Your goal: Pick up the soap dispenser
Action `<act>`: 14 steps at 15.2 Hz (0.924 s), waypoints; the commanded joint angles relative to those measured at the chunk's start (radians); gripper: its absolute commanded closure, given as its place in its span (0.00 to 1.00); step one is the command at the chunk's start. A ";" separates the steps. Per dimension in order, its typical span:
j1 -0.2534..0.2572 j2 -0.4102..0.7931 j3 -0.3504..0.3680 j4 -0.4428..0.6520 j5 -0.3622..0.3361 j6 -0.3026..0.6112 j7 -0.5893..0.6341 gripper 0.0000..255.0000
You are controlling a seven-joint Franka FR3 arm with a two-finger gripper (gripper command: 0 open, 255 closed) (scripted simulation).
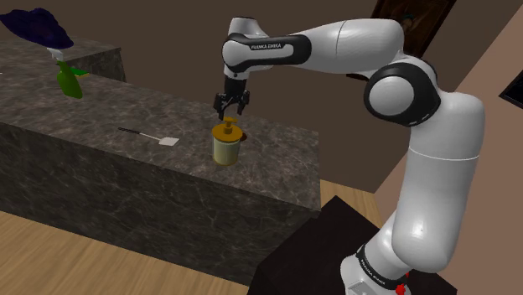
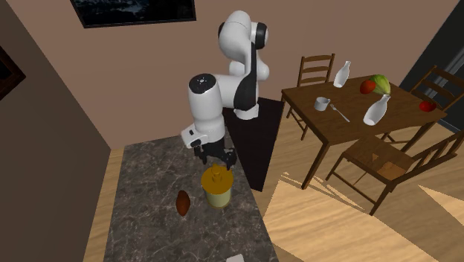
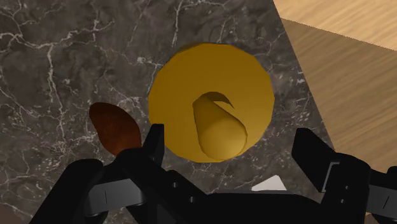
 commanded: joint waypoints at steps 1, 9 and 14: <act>0.000 0.038 -0.001 0.034 -0.001 0.005 0.000 0.00; 0.001 0.058 -0.001 -0.025 0.000 0.084 -0.003 0.00; 0.000 0.054 -0.001 -0.029 0.000 0.084 -0.004 1.00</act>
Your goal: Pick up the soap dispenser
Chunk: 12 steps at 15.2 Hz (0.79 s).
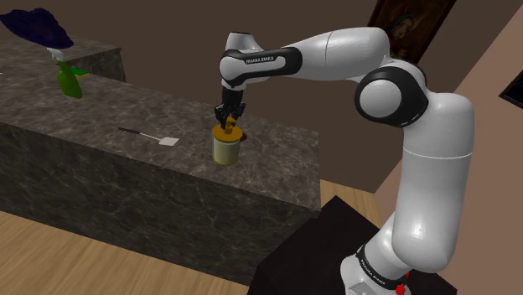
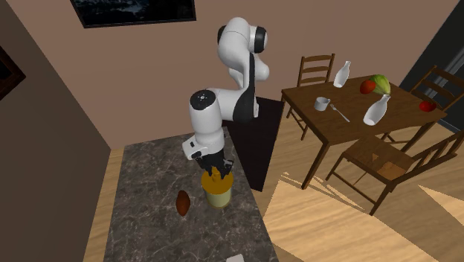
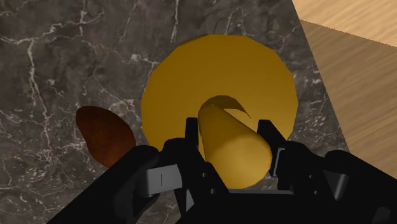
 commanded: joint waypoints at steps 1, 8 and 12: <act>0.000 0.000 0.000 -0.001 0.000 0.000 0.000 1.00; 0.000 -0.006 0.000 0.029 0.000 -0.035 0.002 1.00; 0.000 -0.016 0.000 0.067 -0.001 -0.084 0.004 1.00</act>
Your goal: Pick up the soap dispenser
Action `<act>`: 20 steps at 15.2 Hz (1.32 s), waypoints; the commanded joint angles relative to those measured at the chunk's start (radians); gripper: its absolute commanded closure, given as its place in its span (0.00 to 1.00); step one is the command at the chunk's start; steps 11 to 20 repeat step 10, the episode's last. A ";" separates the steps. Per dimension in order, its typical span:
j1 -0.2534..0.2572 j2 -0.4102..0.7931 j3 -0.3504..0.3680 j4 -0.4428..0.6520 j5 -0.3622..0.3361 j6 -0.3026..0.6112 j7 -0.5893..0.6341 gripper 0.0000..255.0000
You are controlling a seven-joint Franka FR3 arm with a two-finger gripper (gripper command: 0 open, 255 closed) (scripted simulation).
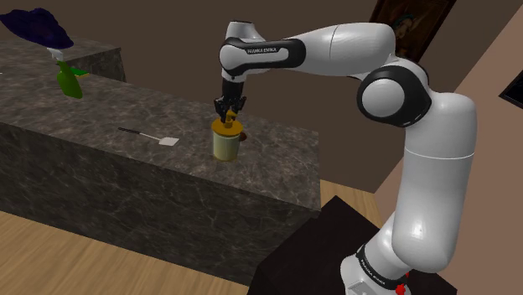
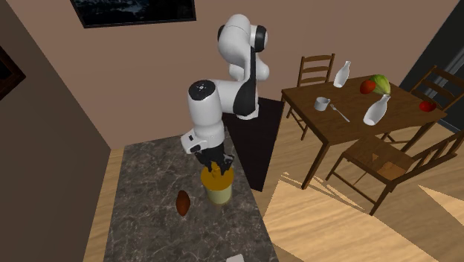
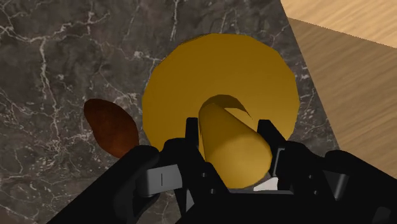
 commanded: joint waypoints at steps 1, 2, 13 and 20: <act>-0.002 -0.005 -0.001 0.020 0.000 -0.025 -0.001 1.00; -0.002 -0.006 -0.001 0.031 0.000 -0.037 -0.001 1.00; -0.002 -0.012 0.000 0.105 -0.001 -0.117 0.003 1.00; -0.002 -0.012 0.000 0.105 -0.001 -0.117 0.003 1.00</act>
